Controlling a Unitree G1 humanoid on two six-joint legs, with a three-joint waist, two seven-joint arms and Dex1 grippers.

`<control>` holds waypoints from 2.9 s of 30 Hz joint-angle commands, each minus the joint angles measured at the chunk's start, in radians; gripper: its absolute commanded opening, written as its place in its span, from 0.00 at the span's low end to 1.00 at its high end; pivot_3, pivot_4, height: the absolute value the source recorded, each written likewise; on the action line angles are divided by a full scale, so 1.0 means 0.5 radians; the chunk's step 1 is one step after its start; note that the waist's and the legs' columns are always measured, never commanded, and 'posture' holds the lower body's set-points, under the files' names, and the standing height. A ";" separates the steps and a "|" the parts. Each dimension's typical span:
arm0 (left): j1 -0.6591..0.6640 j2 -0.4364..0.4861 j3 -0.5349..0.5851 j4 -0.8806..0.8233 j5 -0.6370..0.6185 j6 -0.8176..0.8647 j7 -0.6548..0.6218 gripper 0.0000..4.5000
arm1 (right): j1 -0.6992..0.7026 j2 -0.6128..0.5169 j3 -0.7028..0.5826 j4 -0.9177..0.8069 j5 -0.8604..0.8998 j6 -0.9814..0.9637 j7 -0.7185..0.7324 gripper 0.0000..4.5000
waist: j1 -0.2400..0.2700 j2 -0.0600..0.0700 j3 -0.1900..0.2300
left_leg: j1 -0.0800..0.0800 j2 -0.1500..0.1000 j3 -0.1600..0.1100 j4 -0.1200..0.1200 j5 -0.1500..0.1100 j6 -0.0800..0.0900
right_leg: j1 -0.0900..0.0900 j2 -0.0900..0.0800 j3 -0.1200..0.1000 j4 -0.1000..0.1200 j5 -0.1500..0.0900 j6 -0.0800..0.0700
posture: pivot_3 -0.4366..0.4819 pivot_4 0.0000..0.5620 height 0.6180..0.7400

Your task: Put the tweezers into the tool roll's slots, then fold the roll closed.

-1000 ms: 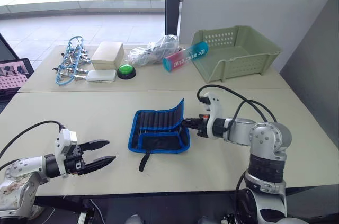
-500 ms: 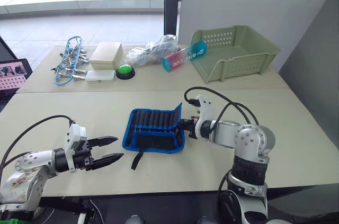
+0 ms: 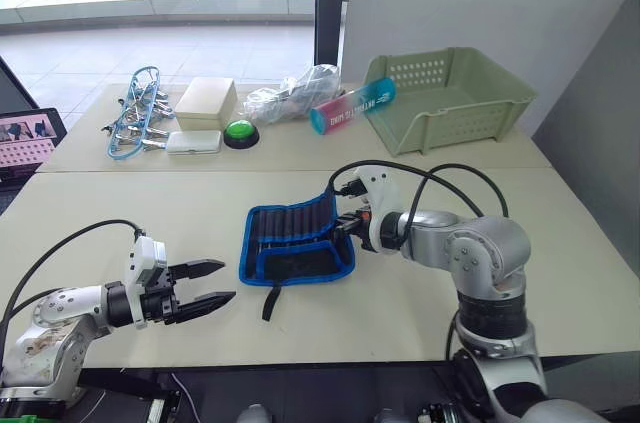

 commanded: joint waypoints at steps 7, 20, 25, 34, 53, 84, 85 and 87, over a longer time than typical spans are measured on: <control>0.021 -0.001 0.030 -0.109 -0.038 0.047 0.036 0.78 | -0.022 -0.004 0.263 -0.145 -0.076 -0.246 0.117 0.01 | -0.004 0.000 0.000 | 0.000 0.000 0.000 0.001 0.000 0.000 | 0.000 0.000 0.000 0.001 0.000 0.000 | 0.48 0.27 0.85; -0.037 -0.001 -0.019 -0.099 -0.022 0.078 0.007 0.78 | 0.019 0.671 -0.239 0.323 -0.055 -0.047 -0.051 0.01 | 0.003 -0.001 0.000 | 0.001 0.000 0.000 0.001 0.001 -0.001 | 0.000 0.000 0.000 0.001 0.000 0.000 | 0.48 0.27 0.85; -0.062 0.000 -0.039 -0.080 -0.015 0.068 -0.004 0.78 | 0.091 0.668 -0.466 0.317 -0.033 0.132 -0.038 0.01 | 0.003 0.000 0.000 | 0.000 0.000 0.000 0.000 0.001 -0.001 | 0.000 0.000 0.000 0.001 0.000 0.000 | 0.48 0.27 0.85; -0.132 -0.007 -0.085 -0.066 -0.010 0.092 -0.001 0.78 | 0.128 0.508 -0.733 0.245 0.235 0.387 0.013 0.01 | 0.003 0.000 0.000 | 0.000 0.000 0.000 0.000 0.001 -0.001 | 0.001 0.000 0.000 0.001 0.000 0.000 | 0.48 0.27 0.85; -0.192 -0.016 -0.134 -0.044 0.007 0.121 0.010 0.78 | -0.045 0.146 -0.736 0.405 0.914 0.387 -0.382 0.01 | -0.003 0.000 0.001 | 0.002 0.000 0.000 0.000 0.001 -0.001 | 0.002 0.000 0.000 0.000 0.000 0.000 | 0.48 0.27 0.85; -0.231 -0.035 -0.177 0.062 0.080 0.035 -0.055 0.78 | -0.042 1.014 -0.567 0.864 0.773 0.114 -1.013 0.01 | -0.009 0.002 0.002 | 0.005 0.000 0.000 0.001 0.001 -0.001 | 0.005 0.000 0.000 0.002 0.000 0.000 | 0.48 0.27 0.85; -0.228 -0.036 -0.175 0.064 0.083 0.031 -0.053 0.78 | -0.046 1.037 -0.559 0.872 0.770 0.106 -1.017 0.01 | -0.011 0.002 0.002 | 0.005 0.000 0.000 0.000 0.001 -0.001 | 0.005 0.000 0.000 0.002 0.000 0.000 | 0.48 0.27 0.85; -0.224 -0.036 -0.172 0.065 0.084 0.028 -0.051 0.78 | -0.053 1.079 -0.531 0.912 0.741 0.063 -1.011 0.01 | -0.012 0.002 0.002 | 0.005 0.000 0.000 0.000 0.001 -0.001 | 0.004 0.000 0.000 0.002 0.000 0.000 | 0.48 0.27 0.85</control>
